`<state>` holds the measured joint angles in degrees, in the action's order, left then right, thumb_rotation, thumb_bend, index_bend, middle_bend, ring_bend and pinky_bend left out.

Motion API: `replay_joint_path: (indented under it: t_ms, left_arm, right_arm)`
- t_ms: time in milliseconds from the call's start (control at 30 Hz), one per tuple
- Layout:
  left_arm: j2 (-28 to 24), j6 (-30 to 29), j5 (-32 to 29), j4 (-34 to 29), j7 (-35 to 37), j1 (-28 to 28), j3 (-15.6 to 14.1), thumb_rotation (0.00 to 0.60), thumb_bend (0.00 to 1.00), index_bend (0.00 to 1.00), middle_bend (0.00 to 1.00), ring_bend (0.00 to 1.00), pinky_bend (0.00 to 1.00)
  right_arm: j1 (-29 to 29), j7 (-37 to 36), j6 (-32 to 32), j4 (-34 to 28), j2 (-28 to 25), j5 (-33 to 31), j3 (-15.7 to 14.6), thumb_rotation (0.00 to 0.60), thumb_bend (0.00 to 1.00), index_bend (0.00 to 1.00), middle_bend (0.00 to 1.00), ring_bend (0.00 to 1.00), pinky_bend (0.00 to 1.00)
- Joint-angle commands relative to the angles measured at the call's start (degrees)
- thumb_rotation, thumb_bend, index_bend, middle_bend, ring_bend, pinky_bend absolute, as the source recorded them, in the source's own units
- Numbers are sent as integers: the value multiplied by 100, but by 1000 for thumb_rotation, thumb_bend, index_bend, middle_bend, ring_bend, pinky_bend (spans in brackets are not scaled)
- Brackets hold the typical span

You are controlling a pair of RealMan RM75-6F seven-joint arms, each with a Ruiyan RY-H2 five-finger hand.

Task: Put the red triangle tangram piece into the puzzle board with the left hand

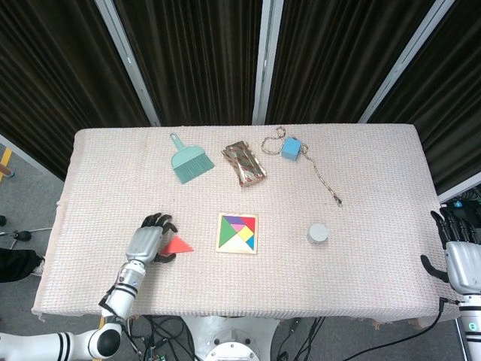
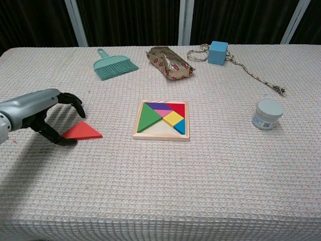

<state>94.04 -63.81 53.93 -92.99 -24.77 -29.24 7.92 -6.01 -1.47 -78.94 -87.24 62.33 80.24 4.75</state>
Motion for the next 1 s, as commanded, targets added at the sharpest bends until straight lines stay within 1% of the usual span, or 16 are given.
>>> replay_joint_path:
  t_ms: [33,800,1000]
  left_arm:
    - [3,15,-17,7,7,-12,0,600,205,341,119,0,66]
    - [-1,-23,-51,-35,14,-77,-10,600,234,416,131,0,67]
    - [-7,8,-24,-161,-53,-218,118,600,234,416,131,0,67]
  right_arm:
    - [1,1,3,0,-1,-7,2,600,213,0,0,0,0]
    - [-3,19,43,-11,0,-38,2,600,217,0,0,0,0]
    - [-5,31,28,-32,-5,-39,14,600,217,0,0,0,0]
